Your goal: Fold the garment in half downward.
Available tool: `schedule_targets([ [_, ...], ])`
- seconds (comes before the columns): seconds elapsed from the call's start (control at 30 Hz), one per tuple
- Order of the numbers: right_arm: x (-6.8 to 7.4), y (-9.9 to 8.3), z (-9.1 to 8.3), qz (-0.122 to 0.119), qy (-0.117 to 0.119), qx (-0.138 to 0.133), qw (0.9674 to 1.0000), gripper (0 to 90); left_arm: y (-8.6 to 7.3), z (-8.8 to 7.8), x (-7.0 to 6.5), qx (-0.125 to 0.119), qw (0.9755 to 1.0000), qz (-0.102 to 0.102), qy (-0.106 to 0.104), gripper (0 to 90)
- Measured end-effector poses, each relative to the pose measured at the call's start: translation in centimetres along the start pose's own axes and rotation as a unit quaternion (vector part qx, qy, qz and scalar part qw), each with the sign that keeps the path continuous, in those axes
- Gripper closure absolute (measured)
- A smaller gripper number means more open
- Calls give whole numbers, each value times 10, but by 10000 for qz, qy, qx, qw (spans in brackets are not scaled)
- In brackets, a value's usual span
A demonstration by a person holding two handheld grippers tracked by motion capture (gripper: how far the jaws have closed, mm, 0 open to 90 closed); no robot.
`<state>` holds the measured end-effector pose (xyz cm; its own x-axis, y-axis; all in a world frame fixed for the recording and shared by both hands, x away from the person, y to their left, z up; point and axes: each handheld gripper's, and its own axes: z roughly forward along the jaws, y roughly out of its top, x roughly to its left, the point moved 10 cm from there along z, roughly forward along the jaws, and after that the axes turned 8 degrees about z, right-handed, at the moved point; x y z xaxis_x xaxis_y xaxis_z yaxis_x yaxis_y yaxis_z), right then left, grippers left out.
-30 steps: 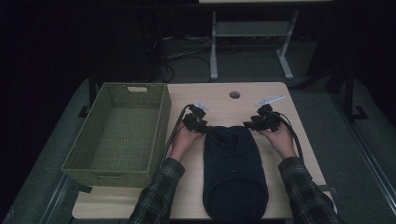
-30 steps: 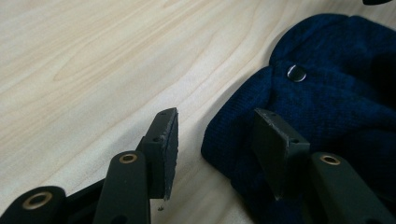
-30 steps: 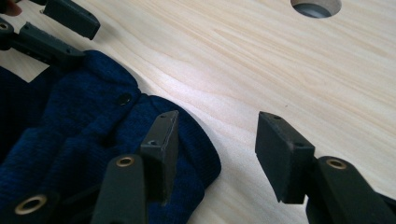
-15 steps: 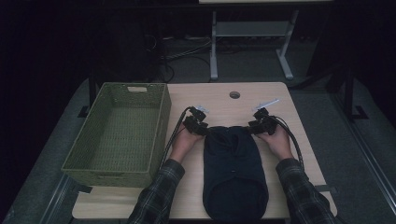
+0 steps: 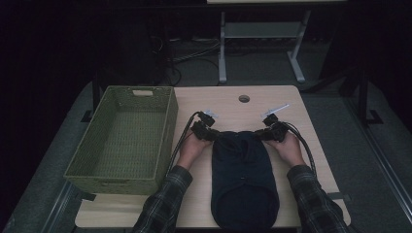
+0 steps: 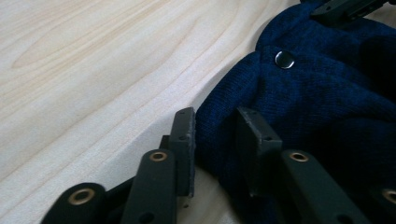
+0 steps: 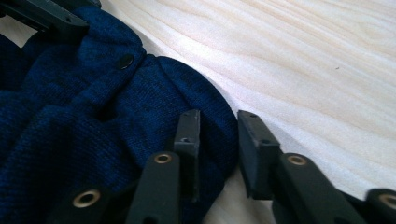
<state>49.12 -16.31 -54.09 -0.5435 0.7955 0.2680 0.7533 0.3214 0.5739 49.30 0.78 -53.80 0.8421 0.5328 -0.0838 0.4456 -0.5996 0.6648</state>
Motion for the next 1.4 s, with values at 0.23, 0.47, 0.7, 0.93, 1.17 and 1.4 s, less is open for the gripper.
schedule_targets([
  [0.23, 2, 0, -1, -82, -81, 88, 9999, 784, 1, -1, -3, 84, 9999, 95, 97, 769],
  [0.47, 5, 4, -5, -225, -190, 106, 9995, 794, 6, -4, 1, 73, 9995, 108, 274, 782],
  [0.7, 6, 11, -16, -219, -195, -101, 9995, 794, 19, -12, 1, -62, 9991, 157, 399, 785],
  [0.93, 6, 21, -32, -211, -185, -413, 9988, 793, 38, -26, 1, -303, 9975, 313, 565, 784],
  [1.17, 8, 29, -47, -244, -214, -597, 9977, 792, 55, -42, -2, -500, 9948, 539, 708, 784],
  [1.4, 16, 47, -66, -409, -332, -847, 9950, 792, 70, -61, -1, -700, 9919, 628, 853, 784],
])
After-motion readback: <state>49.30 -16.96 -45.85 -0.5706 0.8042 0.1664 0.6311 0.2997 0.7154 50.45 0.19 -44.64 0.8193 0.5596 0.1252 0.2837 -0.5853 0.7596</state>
